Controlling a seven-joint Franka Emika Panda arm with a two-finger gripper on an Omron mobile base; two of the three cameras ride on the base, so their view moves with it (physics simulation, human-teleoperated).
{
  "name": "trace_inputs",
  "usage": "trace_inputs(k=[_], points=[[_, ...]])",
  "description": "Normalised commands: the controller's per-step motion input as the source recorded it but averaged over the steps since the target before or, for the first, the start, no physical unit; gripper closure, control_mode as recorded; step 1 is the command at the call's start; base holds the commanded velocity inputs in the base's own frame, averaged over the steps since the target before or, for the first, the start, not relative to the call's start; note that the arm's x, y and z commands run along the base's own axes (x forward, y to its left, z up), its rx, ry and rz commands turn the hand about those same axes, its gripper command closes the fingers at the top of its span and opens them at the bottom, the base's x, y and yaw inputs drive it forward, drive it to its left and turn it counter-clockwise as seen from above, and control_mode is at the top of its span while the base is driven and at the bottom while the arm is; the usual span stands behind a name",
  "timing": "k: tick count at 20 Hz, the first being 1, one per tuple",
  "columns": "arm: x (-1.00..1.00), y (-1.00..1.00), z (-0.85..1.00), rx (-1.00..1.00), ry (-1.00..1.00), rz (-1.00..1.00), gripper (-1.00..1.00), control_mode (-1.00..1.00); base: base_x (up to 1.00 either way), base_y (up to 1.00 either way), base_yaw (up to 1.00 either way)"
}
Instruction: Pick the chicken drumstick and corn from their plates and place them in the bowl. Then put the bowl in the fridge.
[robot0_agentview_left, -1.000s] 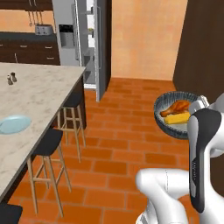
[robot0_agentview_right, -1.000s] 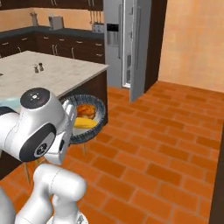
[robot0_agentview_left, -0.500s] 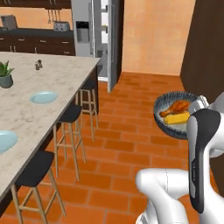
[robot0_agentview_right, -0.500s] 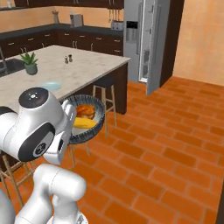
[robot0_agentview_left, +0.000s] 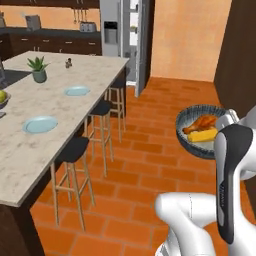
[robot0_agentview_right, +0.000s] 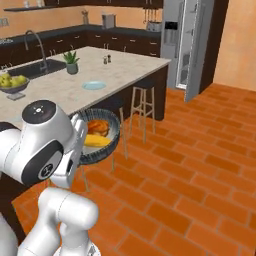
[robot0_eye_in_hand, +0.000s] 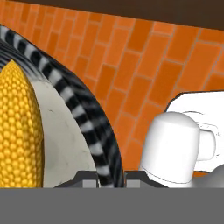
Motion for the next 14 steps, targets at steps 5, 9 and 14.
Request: trace_inputs(k=[5, 9, 14], points=[[0.0, 0.0, 0.0, 0.0, 0.0, 0.0, 1.0, 1.0, -0.58, 1.0, 0.42], [0.0, 0.0, 0.0, 0.0, 0.0, 0.0, 1.0, 1.0, -0.3, 1.0, 0.54], [0.0, 0.0, 0.0, 0.0, 0.0, 0.0, 1.0, 1.0, -0.14, 1.0, 0.52]])
